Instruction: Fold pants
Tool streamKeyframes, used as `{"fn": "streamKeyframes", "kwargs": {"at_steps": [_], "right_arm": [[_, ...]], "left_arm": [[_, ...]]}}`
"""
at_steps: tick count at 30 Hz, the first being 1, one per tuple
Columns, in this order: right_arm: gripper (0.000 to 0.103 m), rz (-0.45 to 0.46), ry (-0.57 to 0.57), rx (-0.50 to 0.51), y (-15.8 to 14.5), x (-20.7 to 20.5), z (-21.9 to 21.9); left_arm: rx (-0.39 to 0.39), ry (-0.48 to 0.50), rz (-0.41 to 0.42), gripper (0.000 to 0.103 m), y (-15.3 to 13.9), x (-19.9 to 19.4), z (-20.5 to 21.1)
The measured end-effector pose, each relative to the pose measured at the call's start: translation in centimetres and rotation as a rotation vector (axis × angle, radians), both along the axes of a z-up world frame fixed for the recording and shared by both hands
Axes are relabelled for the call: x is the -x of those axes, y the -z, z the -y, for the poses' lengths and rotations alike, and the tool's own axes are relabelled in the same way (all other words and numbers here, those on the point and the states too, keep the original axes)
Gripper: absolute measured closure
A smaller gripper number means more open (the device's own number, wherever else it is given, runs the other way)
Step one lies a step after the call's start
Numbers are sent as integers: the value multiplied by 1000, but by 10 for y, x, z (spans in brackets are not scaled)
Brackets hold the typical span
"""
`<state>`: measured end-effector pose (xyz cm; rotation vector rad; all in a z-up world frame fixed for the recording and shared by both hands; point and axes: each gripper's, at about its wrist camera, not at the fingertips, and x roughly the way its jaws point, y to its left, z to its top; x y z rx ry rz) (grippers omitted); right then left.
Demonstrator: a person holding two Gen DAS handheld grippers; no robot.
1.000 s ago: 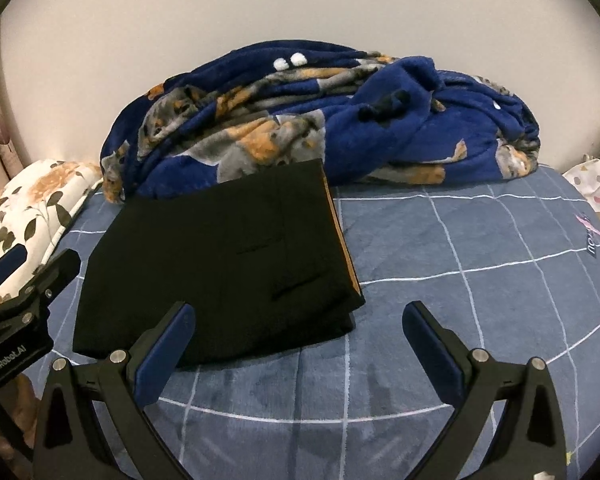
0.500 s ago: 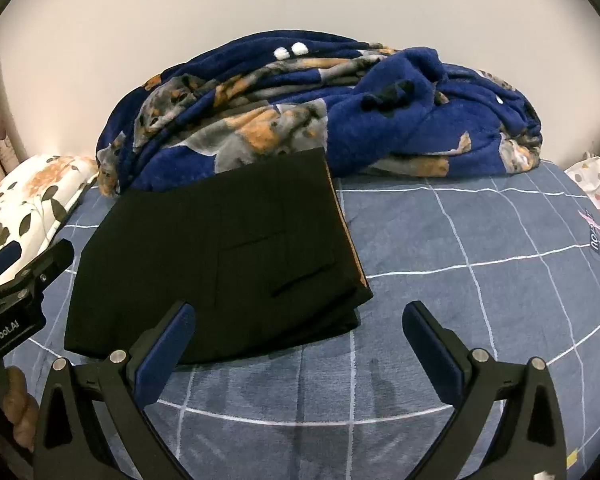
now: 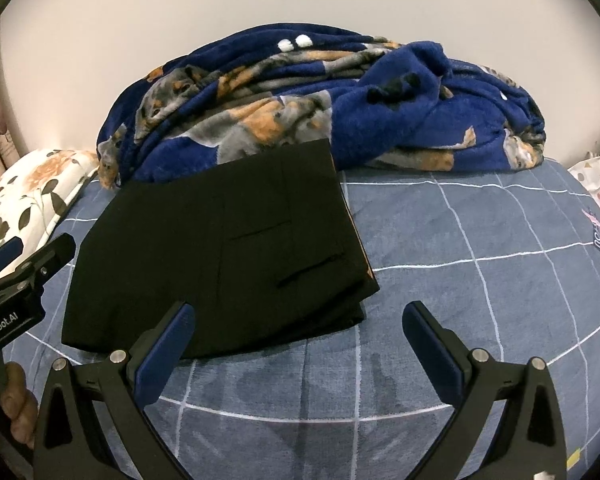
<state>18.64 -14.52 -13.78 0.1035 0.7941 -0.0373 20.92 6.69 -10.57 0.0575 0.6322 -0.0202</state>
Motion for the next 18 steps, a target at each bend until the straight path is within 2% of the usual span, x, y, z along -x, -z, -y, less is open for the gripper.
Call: {"fn": "streamKeyframes", "kwargs": {"at_steps": [9,12,16,18], "right_arm": [[0,-12,-4,-2,3,-1,-1],[0,-12,-3,-2,4,-1,-1],[0,-5,2,3,4,0,-2],[0,-3,5,2,3,1,-2]], "left_arm": [[1,21,-14,0,5,-2,4],[-22,13,36,0,4,2,7],[8,3,57,0,-1,9,4],[30,6,39,0,-4,9,1]]}}
